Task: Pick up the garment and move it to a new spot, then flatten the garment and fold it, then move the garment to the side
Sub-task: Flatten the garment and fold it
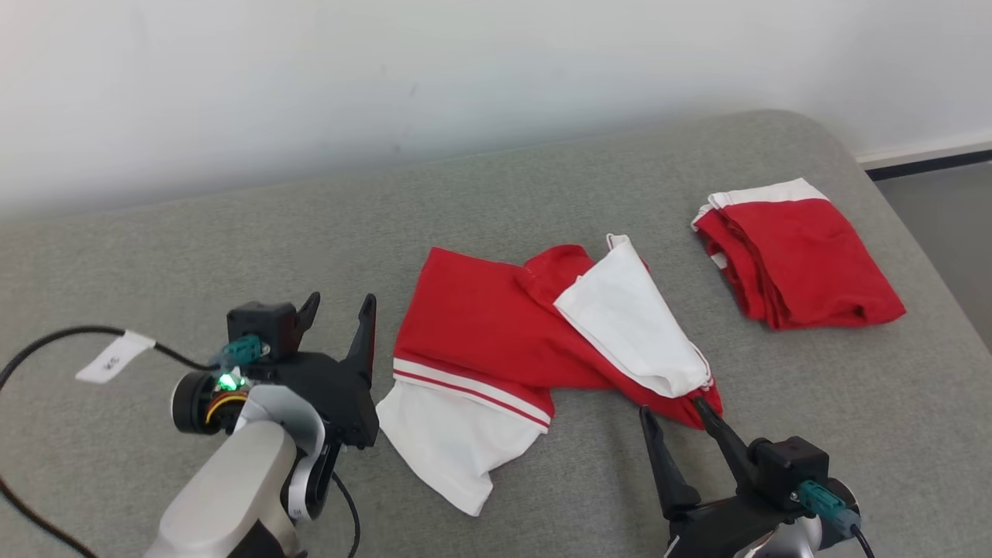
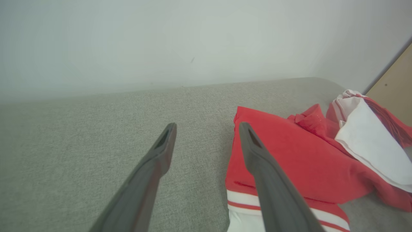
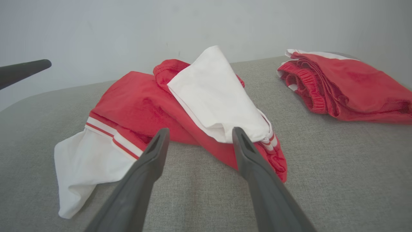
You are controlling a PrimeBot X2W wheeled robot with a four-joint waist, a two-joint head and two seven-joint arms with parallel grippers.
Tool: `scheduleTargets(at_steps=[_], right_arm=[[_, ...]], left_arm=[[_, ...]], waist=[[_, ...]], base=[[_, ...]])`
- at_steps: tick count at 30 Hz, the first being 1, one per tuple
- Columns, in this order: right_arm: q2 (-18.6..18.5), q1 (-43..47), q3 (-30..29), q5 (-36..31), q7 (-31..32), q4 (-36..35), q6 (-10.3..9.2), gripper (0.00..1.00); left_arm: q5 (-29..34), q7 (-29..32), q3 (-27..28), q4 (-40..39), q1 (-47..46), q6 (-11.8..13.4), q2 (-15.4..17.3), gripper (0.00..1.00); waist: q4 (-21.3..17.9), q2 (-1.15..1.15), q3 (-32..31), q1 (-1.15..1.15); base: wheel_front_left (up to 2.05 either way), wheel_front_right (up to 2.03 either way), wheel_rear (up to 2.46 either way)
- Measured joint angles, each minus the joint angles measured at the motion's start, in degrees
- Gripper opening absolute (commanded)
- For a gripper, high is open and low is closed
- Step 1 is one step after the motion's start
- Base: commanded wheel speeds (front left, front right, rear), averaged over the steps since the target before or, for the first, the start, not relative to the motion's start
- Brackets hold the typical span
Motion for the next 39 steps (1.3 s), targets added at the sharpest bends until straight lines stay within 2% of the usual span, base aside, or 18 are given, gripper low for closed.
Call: scheduleTargets(at_steps=[10,18,20,24,28,32,36,39], right_arm=[[-0.01,-0.68,-0.34,0.57,-0.83,0.12,0.0,1.0],[-0.02,-1.22,-0.73,1.04,-2.0,0.44,0.0,1.0],[-0.01,-1.26,-1.1,1.08,-2.21,0.46,0.0,1.0],[-0.03,-1.41,-1.34,1.08,-2.36,0.62,0.0,1.0],[0.01,-1.69,-1.49,1.05,-2.54,0.75,0.0,1.0],[0.0,-1.55,-1.87,0.67,-2.44,0.89,0.0,1.0],[0.01,-0.57,-2.4,-0.09,-1.88,0.47,0.0,1.0],[0.0,-0.04,-3.01,-0.55,-1.51,-0.12,0.0,1.0]], left_arm=[[-0.54,7.82,-2.08,9.48,-5.7,-2.54,-1.76,1.0],[-1.02,11.27,-1.86,16.84,-8.5,0.09,-2.21,1.0],[-1.03,10.99,-1.78,17.6,-9.03,-0.01,-2.3,0.0],[-1.09,8.6,-1.62,17.59,-9.68,-1.12,-2.57,0.0],[-1.19,2.68,-0.89,15.53,-9.8,-2.57,-2.77,0.0],[-1.49,-3.26,0.11,10.87,-9.5,-2.69,-2.52,0.0],[-1.51,-5.88,2.4,1.44,-6.89,-1.31,-1.44,0.0],[-1.93,-6.3,4.45,-9.7,-2.81,0.0,-0.22,0.0]], waist=[[-6.44,0.0,1.71,0.0],[-10.5,0.0,5.2,0.0],[-10.79,0.0,6.12,0.0],[-10.42,0.01,6.93,0.01],[-8.85,0.0,7.12,0.0],[-6.44,0.0,6.56,0.0],[-3.36,0.0,5.46,0.0],[-0.9,0.0,4.62,0.0]], base=[[0.0,0.0,0.0],[0.0,0.0,0.0],[0.0,0.0,0.0],[0.0,0.0,0.0],[0.0,0.0,0.0],[0.0,0.0,0.0],[0.0,0.0,0.0],[0.0,0.0,0.0]])
